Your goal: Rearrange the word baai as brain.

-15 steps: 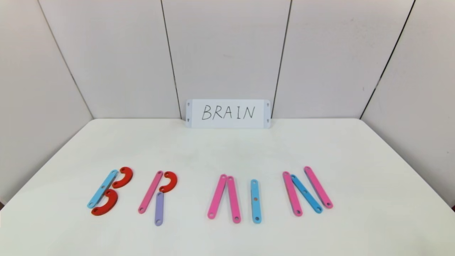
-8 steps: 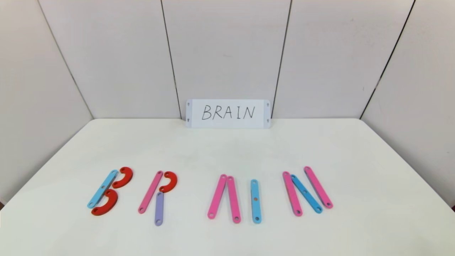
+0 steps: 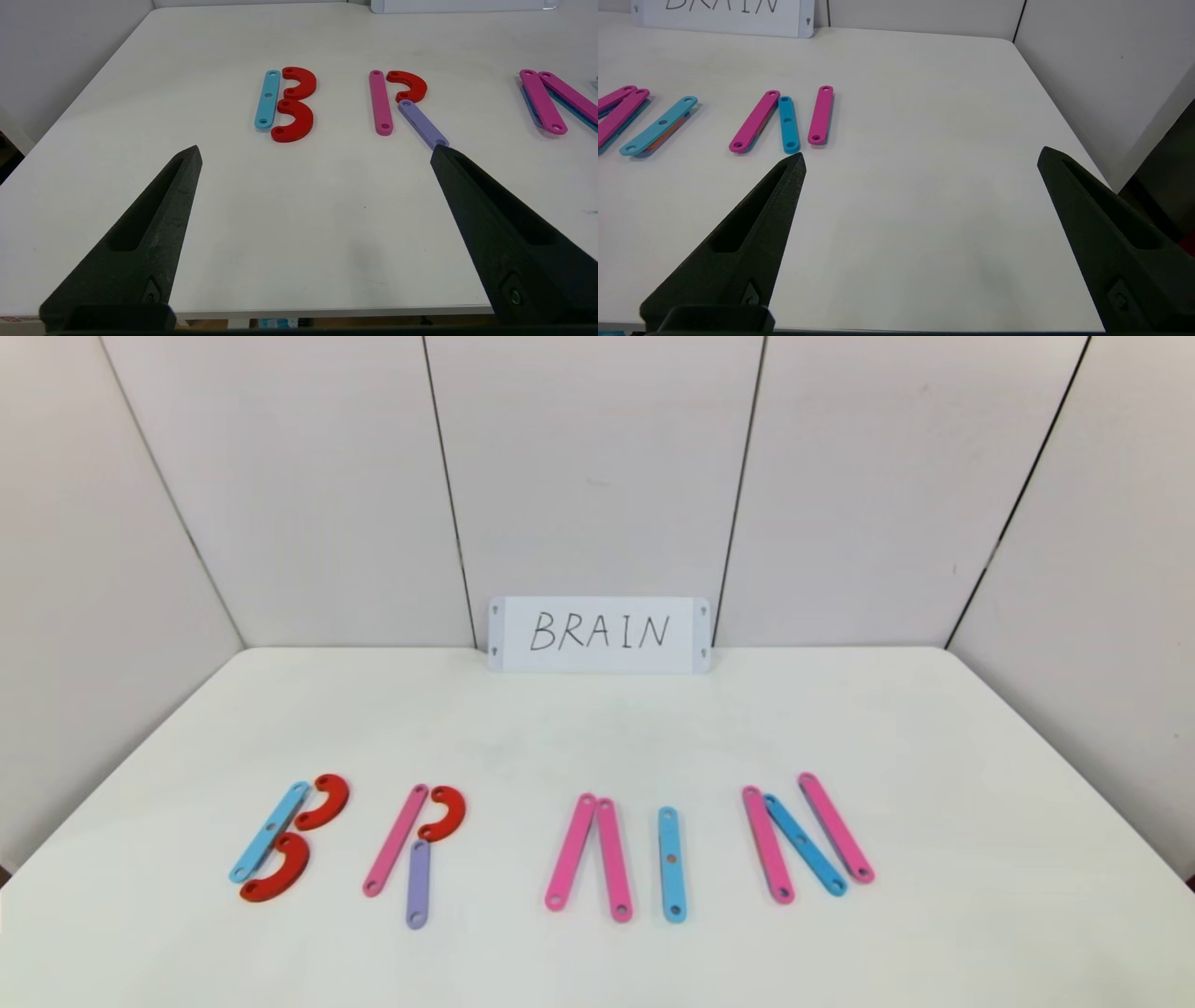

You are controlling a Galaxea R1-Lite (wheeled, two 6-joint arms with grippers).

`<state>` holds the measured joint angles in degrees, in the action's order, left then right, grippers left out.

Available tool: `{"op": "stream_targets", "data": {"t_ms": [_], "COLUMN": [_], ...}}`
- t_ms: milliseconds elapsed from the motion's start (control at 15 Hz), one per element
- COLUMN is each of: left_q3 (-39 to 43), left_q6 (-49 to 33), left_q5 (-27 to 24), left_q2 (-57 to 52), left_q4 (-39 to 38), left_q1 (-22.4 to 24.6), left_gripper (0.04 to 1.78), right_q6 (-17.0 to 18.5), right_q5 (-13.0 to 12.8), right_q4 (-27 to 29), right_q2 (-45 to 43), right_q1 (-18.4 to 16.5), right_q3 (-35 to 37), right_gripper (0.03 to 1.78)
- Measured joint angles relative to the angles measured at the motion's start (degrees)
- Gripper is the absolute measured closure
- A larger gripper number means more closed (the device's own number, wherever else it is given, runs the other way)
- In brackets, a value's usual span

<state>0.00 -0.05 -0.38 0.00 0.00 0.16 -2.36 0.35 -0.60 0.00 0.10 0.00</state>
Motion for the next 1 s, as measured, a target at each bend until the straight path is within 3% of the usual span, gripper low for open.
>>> {"op": "stream_targets", "data": {"t_ms": [1000], "left_q3": [0.00], "left_q6": [-0.05], "left_q5": [0.02], "left_q2": [0.00], "left_q4": [-0.02], "left_q1": [0.00], "left_gripper": [0.10], "right_q6": [0.30], "right_q5": [-0.02], "right_q4": [0.00], "right_q2": [0.00], "right_q1": [-0.02], "right_q3": [0.00], "right_gripper": [0.07]}}
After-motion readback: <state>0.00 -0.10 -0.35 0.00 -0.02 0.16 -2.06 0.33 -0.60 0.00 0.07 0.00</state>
